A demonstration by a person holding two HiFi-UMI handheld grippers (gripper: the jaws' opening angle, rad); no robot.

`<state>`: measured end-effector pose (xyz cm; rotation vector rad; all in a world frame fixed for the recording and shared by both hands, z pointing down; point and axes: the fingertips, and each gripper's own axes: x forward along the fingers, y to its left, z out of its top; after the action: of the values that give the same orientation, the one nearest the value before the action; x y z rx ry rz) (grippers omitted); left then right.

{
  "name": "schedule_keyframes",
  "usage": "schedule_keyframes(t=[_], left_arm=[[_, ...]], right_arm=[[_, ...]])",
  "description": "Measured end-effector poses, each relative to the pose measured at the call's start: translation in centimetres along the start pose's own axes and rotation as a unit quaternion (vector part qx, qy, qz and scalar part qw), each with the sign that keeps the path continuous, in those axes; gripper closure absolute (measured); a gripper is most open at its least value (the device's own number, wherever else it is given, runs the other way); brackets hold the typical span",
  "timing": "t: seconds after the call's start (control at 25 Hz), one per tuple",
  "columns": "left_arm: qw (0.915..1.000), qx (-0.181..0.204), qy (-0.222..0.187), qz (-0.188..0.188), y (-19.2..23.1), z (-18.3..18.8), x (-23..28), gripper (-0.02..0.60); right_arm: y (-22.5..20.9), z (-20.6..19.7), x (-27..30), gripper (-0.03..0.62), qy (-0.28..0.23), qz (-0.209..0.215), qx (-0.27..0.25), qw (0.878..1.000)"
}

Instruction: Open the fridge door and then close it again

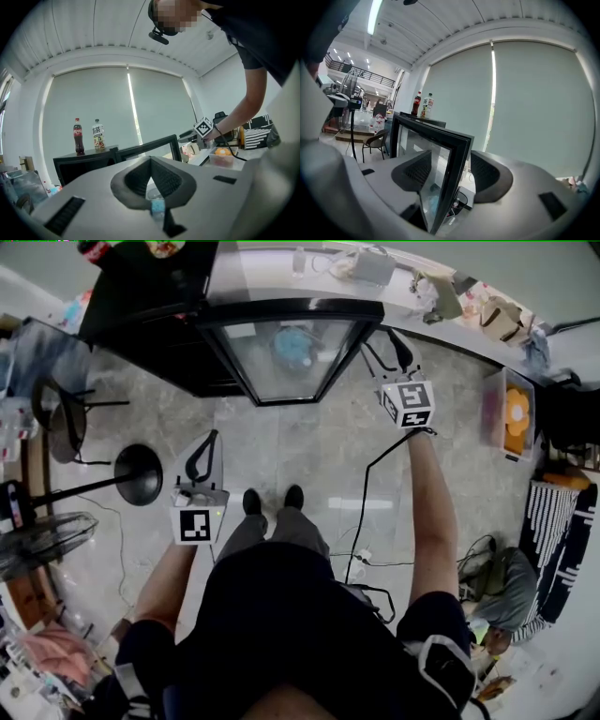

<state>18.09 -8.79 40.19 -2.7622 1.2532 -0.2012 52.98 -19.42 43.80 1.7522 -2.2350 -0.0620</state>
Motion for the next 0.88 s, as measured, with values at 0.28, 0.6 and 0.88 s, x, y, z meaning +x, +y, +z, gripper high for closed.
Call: schedule_keyframes(t=[0.28, 0.6, 0.88], left_arm=[[0.9997, 0.006, 0.021, 0.003, -0.2, -0.8, 0.4, 0.558], [0.9993, 0.016, 0.033, 0.004, -0.8, -1.6, 0.7, 0.558], [0.9984, 0.021, 0.052, 0.010, -0.6, -2.9, 0.6, 0.558]], right_arm=[[-1.2, -1.8, 2.3, 0.293, -0.006, 0.036, 0.028, 0.999], [-2.3, -4.0, 4.9, 0.290, 0.003, 0.099, 0.060, 0.993], [-1.7, -4.6, 6.5, 0.292, -0.001, 0.135, 0.062, 0.989]])
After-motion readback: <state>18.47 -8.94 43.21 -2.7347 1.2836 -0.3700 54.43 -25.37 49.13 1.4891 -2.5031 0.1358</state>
